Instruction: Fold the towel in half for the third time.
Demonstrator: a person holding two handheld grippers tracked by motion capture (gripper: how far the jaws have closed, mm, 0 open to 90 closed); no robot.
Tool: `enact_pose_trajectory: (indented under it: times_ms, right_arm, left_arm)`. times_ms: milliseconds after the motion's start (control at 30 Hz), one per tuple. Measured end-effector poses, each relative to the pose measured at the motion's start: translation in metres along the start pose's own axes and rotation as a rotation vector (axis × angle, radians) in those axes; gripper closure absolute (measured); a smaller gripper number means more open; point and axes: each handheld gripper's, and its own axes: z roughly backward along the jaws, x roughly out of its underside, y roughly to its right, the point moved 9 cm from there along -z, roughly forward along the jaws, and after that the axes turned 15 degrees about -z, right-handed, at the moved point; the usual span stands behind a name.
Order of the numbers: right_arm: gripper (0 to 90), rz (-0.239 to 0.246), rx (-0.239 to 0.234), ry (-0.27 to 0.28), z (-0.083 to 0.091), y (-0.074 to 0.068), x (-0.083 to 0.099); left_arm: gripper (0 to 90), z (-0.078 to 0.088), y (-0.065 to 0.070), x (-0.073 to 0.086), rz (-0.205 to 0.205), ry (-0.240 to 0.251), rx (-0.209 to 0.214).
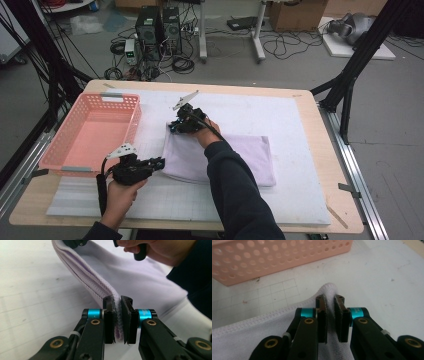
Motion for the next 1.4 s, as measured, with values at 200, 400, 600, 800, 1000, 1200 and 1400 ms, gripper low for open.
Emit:
enact_pose_trajectory:
  times_ms: [200,400,600,800,1000,1200,1400]
  right_arm:
    - [82.7,0.004,0.029,0.024,0.024,0.008,0.003]
    - [82.7,-0.030,0.057,0.059,0.054,0.025,0.017]
    - [82.7,-0.073,0.080,0.075,0.077,0.040,0.034]
    - [82.6,-0.108,0.109,0.096,0.102,0.058,0.056]
    - [82.6,-0.119,0.128,0.113,0.117,0.069,0.069]
    - [82.5,-0.137,0.148,0.115,0.131,0.079,0.081]
    - [82.4,-0.148,0.176,0.109,0.144,0.091,0.095]
  left_arm:
    - [81.3,-0.015,0.013,-0.013,-0.003,0.013,0.041]
    - [81.2,-0.035,0.028,-0.021,-0.020,-0.004,0.078]
    - [81.2,-0.064,0.050,-0.034,-0.028,-0.022,0.128]
    - [81.1,-0.088,0.071,-0.042,-0.059,-0.051,0.169]
    - [81.1,-0.111,0.086,-0.046,-0.076,-0.085,0.192]
    - [80.9,-0.134,0.103,-0.048,-0.115,-0.116,0.191]
    - [80.5,-0.159,0.121,-0.048,-0.122,-0.143,0.201]
